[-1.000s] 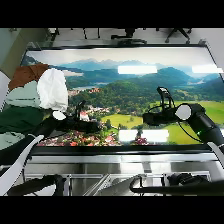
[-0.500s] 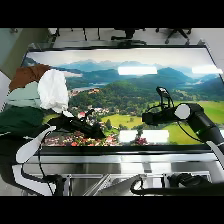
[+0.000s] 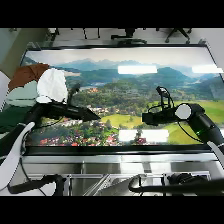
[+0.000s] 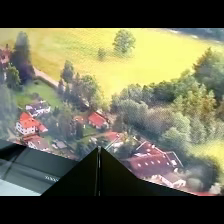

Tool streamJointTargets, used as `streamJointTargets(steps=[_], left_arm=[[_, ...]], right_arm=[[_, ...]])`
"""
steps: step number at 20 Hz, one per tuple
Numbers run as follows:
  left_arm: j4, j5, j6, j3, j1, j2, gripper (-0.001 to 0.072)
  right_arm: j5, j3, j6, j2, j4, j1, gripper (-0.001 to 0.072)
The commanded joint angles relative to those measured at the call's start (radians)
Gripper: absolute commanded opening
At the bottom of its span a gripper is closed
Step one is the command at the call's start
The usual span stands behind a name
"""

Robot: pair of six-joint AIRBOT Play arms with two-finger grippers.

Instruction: Fold the shirts.

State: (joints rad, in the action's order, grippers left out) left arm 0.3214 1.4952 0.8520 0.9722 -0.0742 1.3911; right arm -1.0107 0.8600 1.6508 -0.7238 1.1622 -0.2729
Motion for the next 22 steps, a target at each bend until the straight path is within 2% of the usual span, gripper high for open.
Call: streamJointTargets(steps=[1, 4, 5, 7, 9, 10, 11, 12, 13, 17, 18, 19, 22], left_arm=[[0.116, -0.033, 0.06, -0.022, 0.081, -0.192, 0.0016], [0.174, -0.028, 0.06, -0.024, 0.132, -0.28, 0.0016], [0.241, -0.08, 0.1, -0.024, 0.147, -0.301, 0.0015], [0.468, -0.234, 0.263, -0.024, 0.185, -0.333, 0.0015], [0.669, -0.374, 0.346, -0.024, 0.244, -0.351, 0.0045], [0.727, -0.418, 0.346, -0.024, 0.282, -0.353, 0.0463], [0.758, -0.457, 0.353, -0.024, 0.325, -0.35, 0.068], [0.758, -0.484, 0.354, -0.024, 0.377, -0.341, 0.0682], [0.751, -0.492, 0.354, -0.024, 0.423, -0.325, 0.0682], [0.747, -0.514, 0.355, -0.024, 0.57, -0.179, 0.0682], [0.747, -0.548, 0.354, -0.024, 0.589, -0.135, 0.0681], [0.748, -0.595, 0.354, -0.024, 0.598, -0.095, 0.0681], [0.747, -0.752, 0.354, -0.019, 0.587, 0.027, 0.0681]], right_arm=[[0.001, 0.0, -0.006, 0.0, 0.002, -0.001, 0.0026], [0.002, 0.0, -0.006, 0.0, 0.026, -0.001, 0.0026], [0.002, 0.0, -0.006, 0.0, 0.044, -0.001, 0.0027], [0.002, 0.0, -0.006, 0.0, 0.082, 0.0, 0.0027], [0.003, 0.0, -0.005, 0.0, 0.116, 0.004, 0.0027], [0.004, 0.001, -0.005, 0.0, 0.128, 0.015, 0.0029], [0.005, 0.001, -0.004, 0.0, 0.129, 0.034, 0.0073], [0.005, 0.001, 0.008, 0.0, 0.129, 0.068, 0.0283], [0.005, 0.001, 0.031, 0.0, 0.129, 0.113, 0.0433], [0.025, 0.001, 0.058, -0.013, 0.129, 0.336, 0.0463], [0.037, 0.001, 0.056, -0.016, 0.128, 0.385, 0.0562], [0.052, 0.001, 0.046, -0.021, 0.128, 0.43, 0.0612], [0.077, 0.001, 0.047, -0.036, 0.128, 0.532, 0.0612]])
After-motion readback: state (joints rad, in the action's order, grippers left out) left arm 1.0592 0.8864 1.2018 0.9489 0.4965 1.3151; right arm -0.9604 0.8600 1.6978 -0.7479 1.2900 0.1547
